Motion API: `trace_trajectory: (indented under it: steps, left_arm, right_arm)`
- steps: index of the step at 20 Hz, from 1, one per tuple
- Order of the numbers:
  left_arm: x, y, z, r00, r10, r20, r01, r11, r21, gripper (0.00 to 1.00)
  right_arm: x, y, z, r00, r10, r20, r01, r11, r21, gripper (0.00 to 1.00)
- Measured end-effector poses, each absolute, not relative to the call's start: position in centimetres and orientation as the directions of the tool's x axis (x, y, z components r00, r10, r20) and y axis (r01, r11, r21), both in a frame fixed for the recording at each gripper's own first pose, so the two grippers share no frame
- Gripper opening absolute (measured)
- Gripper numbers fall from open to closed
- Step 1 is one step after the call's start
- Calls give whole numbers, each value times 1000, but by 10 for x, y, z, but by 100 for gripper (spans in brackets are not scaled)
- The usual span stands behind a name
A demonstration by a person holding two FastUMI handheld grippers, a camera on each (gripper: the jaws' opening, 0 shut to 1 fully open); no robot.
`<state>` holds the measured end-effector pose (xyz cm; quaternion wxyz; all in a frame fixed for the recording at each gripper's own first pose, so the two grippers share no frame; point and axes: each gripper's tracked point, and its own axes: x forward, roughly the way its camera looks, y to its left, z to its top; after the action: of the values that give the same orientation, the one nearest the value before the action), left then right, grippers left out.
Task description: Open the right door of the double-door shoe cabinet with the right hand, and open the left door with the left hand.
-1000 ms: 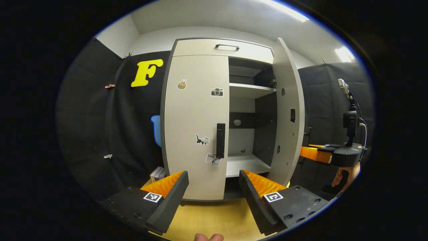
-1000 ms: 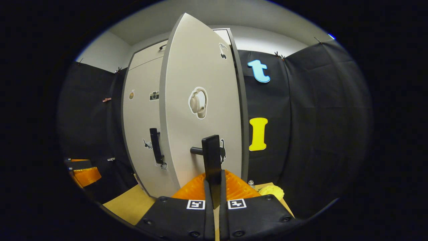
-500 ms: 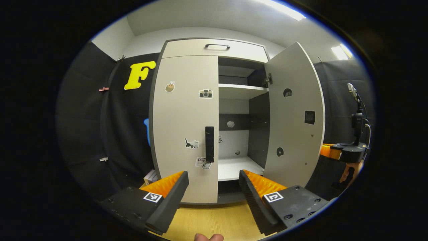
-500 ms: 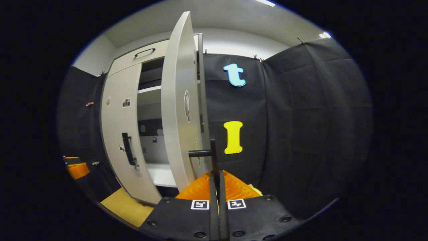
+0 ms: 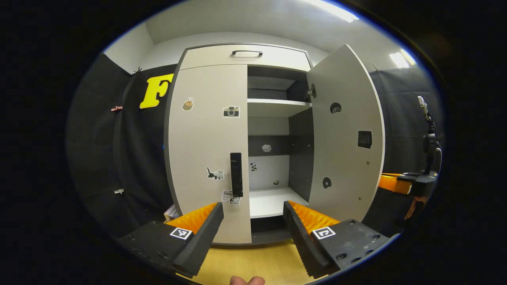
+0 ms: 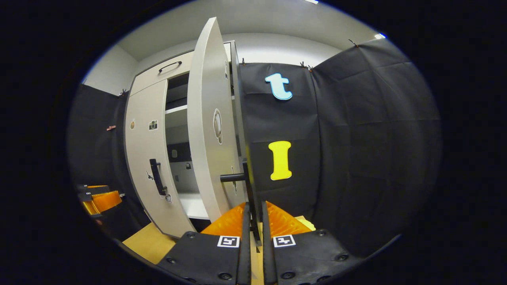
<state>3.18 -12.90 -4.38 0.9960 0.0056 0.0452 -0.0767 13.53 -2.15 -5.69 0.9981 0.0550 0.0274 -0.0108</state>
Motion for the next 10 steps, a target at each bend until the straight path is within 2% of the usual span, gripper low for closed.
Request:
trace_trajectory:
  steps: [3, 4, 5, 6, 7, 8, 10]
  left_arm:
    - [52, -126, -40, 987, -133, -91, 137, 990, 35, 94]
    - [60, -124, -37, 988, -130, -87, 134, 990, 36, 94]
    - [69, -124, -35, 988, -129, -83, 132, 991, 32, 95]
    - [78, -124, -33, 988, -132, -82, 134, 991, 27, 95]
    - [88, -125, -32, 987, -137, -84, 140, 990, 25, 95]
    - [98, -123, -32, 986, -140, -86, 143, 989, 28, 95]
    - [119, -120, -32, 988, -130, -88, 134, 990, 41, 94]
  right_arm:
    - [128, -26, -54, 999, -30, -43, 34, 994, 101, 19]
    - [125, -30, -54, 999, -39, -37, 42, 995, 89, 17]
    - [122, -36, -54, 998, -53, -37, 56, 995, 78, 31]
    - [118, -42, -54, 997, -65, -33, 68, 995, 75, 41]
    - [115, -44, -53, 997, -71, -32, 73, 994, 80, 42]
    - [110, -48, -51, 996, -82, -29, 84, 993, 84, 51]
    - [106, -58, -49, 994, -105, -26, 107, 990, 90, 82]
